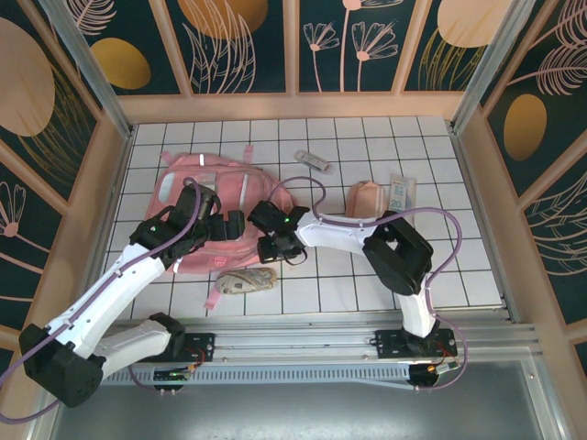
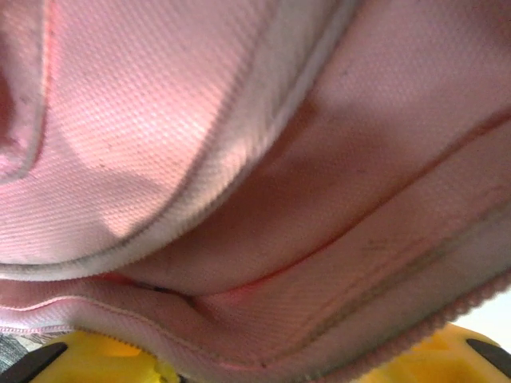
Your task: Pack the student bag
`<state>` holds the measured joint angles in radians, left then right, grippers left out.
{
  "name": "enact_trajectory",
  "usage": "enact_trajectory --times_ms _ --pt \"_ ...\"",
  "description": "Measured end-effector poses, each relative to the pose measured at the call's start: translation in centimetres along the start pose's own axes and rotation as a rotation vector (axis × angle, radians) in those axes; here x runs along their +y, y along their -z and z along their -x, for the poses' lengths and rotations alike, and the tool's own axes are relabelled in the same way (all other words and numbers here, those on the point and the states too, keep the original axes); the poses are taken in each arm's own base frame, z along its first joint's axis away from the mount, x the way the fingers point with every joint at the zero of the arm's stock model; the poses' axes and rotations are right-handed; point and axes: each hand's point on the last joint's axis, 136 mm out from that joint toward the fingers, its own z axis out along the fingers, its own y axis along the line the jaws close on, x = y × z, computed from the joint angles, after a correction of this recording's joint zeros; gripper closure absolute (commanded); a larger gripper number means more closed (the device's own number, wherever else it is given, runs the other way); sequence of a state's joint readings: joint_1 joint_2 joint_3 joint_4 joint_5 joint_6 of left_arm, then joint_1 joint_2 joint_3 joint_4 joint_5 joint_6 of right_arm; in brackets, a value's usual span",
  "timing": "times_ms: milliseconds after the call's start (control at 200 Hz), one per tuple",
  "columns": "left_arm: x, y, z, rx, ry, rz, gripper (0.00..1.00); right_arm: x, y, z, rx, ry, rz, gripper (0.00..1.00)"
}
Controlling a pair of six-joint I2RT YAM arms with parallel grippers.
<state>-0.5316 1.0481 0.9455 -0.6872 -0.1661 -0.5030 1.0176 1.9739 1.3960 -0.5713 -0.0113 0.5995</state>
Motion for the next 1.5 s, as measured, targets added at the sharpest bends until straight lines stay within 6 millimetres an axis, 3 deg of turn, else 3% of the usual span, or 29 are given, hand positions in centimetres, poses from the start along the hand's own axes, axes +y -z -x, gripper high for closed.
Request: enact_trajectory --times_ms 135,250,490,655,836,931,1076,1166,1246,1386,1456,1501 --pt "0.1 0.0 -0.1 0.003 0.0 0.001 0.01 0.0 0.0 0.2 -0.016 0.009 -0.012 0.71" --pt "0.1 0.0 -0.1 0.004 0.0 0.002 0.01 -0.2 -0.2 0.4 -0.028 0.01 -0.025 1.0" --pt "-0.5 -0.1 -0.6 0.028 -0.017 -0.031 0.01 -0.2 0.4 0.5 -0.036 0.046 -0.025 1.0" --pt "-2.2 0.0 -1.6 0.071 -0.079 -0.126 0.01 0.4 4.2 1.3 -0.042 0.051 0.094 1.0" --pt "-4.2 0.6 -1.5 0.055 -0.153 -0.244 0.05 -0.1 8.4 3.6 -0.041 0.004 0.192 1.0" --pt "-5.5 2.1 -1.3 -0.009 -0.227 -0.346 0.07 2.0 10.7 6.7 -0.04 0.016 0.258 1.0" --pt "-6.7 3.7 -1.6 -0.084 -0.348 -0.458 0.06 4.6 13.7 9.8 -0.075 0.058 0.337 1.0" --pt "-6.5 2.9 -2.3 -0.083 -0.414 -0.449 0.02 5.8 14.7 10.6 -0.069 0.077 0.365 1.0" --pt "-5.1 1.5 -2.7 -0.083 -0.445 -0.371 0.01 6.3 15.1 10.8 -0.049 0.082 0.374 1.0" --pt "-3.0 0.2 -1.5 -0.157 -0.481 -0.224 0.01 6.7 15.1 10.5 -0.013 0.09 0.388 1.0" --pt "-2.5 -0.8 -1.0 -0.162 -0.501 -0.165 0.09 6.8 15.1 10.4 -0.003 0.089 0.388 1.0" --pt "-2.2 -1.6 -0.5 -0.162 -0.523 -0.123 0.24 6.7 15.0 10.3 0.003 0.087 0.383 1.0"
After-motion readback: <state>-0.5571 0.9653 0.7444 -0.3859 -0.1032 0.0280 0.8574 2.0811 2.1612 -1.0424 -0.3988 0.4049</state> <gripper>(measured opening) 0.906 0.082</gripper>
